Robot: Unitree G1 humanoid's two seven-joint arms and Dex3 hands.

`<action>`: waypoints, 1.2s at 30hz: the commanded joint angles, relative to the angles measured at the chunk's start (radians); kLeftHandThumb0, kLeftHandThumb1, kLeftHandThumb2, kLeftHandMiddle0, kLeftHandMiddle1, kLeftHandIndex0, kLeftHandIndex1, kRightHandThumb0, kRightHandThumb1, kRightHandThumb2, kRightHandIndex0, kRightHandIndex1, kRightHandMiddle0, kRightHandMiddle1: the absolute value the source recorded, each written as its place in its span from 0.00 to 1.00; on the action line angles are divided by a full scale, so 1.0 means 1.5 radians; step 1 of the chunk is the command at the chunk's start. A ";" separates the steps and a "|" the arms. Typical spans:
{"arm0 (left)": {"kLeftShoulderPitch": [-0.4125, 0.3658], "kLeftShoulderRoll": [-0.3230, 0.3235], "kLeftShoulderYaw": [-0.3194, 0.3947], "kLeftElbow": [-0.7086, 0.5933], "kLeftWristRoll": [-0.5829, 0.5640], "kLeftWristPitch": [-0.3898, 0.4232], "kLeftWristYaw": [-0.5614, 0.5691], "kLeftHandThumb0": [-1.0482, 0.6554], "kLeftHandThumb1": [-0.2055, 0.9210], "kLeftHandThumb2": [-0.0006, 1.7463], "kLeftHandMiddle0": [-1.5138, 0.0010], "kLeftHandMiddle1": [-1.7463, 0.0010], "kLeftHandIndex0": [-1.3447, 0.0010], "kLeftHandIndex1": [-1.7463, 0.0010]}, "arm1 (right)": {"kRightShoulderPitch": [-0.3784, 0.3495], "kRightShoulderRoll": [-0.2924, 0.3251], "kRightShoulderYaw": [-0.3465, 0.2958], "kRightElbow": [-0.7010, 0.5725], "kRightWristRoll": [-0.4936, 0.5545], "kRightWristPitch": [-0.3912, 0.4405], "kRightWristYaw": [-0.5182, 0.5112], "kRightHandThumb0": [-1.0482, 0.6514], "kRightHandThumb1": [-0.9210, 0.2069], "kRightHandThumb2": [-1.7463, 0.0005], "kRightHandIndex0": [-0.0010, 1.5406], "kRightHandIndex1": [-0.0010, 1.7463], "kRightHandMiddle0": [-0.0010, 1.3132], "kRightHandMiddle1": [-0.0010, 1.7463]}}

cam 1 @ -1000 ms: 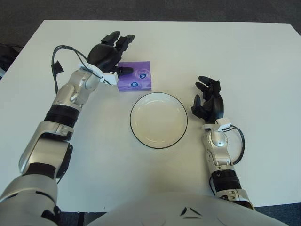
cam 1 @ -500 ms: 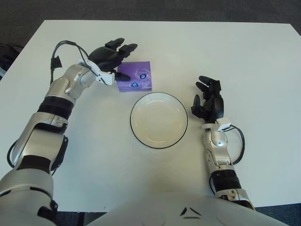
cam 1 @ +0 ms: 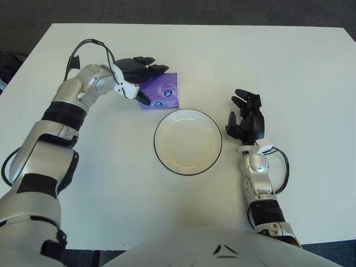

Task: Put the tissue paper into the plate.

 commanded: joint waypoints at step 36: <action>-0.003 -0.026 0.019 0.005 -0.101 0.009 0.022 0.00 0.91 0.01 1.00 1.00 1.00 1.00 | 0.064 0.017 -0.008 0.205 0.004 -0.005 -0.005 0.48 0.31 0.41 0.25 0.55 0.06 0.68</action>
